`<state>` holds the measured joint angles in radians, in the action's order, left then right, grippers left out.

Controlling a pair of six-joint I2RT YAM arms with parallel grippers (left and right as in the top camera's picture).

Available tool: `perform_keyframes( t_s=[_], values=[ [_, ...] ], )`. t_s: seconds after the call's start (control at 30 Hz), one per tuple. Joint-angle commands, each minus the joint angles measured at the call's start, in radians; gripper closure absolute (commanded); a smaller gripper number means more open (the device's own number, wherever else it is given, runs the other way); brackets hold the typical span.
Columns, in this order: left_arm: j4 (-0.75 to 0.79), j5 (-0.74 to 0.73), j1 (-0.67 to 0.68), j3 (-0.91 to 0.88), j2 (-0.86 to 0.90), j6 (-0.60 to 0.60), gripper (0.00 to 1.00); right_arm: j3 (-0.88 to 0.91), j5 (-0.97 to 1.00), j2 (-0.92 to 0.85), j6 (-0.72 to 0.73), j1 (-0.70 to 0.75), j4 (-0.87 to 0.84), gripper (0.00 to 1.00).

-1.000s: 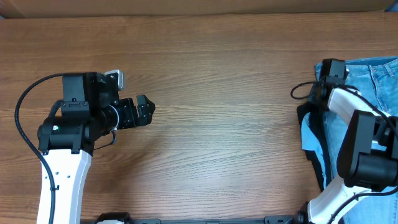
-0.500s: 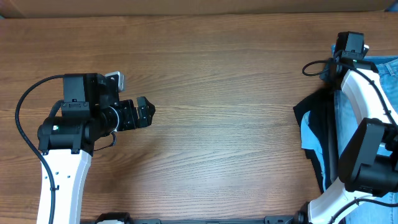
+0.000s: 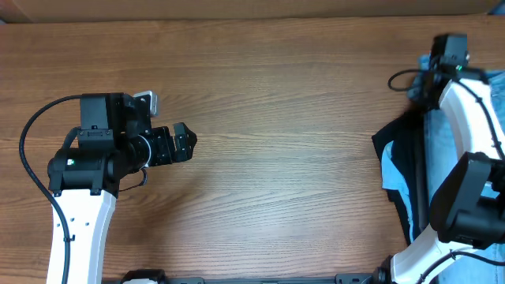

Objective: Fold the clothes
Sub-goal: 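Pull the jeans left across the table with the right gripper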

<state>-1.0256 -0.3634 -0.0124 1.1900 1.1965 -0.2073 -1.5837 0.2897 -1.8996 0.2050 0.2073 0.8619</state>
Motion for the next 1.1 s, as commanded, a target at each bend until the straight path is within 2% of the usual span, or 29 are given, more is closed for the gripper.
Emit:
perform_keyframes(
  t_s=[0.0,0.13,0.27,0.37,0.5,0.53,0.57,0.6,0.63,0.73,0.8,1.07],
  values=[
    [-0.009,-0.003,0.002,0.054,0.002,0.008,0.00,-0.257,-0.113,0.121,0.004,-0.063,0.046,0.96],
    [-0.072,0.010,-0.033,0.175,-0.002,0.010,0.00,-0.531,-0.147,0.147,-0.004,-0.158,0.155,0.96],
    [-0.200,0.072,-0.108,0.370,-0.002,0.010,0.00,-0.785,-0.203,0.148,-0.009,-0.318,0.219,0.96],
    [-0.301,0.121,-0.181,0.548,-0.002,0.010,0.00,-0.865,-0.241,0.148,-0.010,-0.495,0.213,0.96],
    [-0.379,0.143,-0.282,0.779,-0.002,0.022,0.00,-0.863,-0.248,0.130,-0.010,-0.735,0.210,0.96],
    [-0.391,0.143,-0.301,0.827,-0.002,0.029,0.00,-0.863,-0.247,0.117,-0.010,-0.790,0.216,0.88],
    [-0.403,0.150,-0.321,0.882,-0.002,0.030,0.00,-0.863,-0.245,0.100,-0.011,-0.858,0.226,0.65],
    [-0.415,0.162,-0.336,0.934,-0.002,0.029,0.00,-0.864,-0.232,0.085,-0.011,-0.907,0.235,0.47],
    [-0.426,0.172,-0.344,0.975,-0.002,0.029,0.00,-0.863,-0.209,0.076,-0.011,-0.945,0.243,0.40],
    [-0.452,0.191,-0.348,1.089,-0.002,0.027,0.00,-0.864,-0.085,0.066,-0.011,-1.036,0.255,0.38],
    [-0.463,0.191,-0.348,1.136,-0.002,0.027,0.00,-0.865,-0.010,0.072,-0.011,-1.059,0.255,0.33],
    [-0.504,0.180,-0.347,1.153,0.032,0.028,0.00,-0.865,0.050,0.153,0.010,-0.991,0.278,0.29]
  ],
)
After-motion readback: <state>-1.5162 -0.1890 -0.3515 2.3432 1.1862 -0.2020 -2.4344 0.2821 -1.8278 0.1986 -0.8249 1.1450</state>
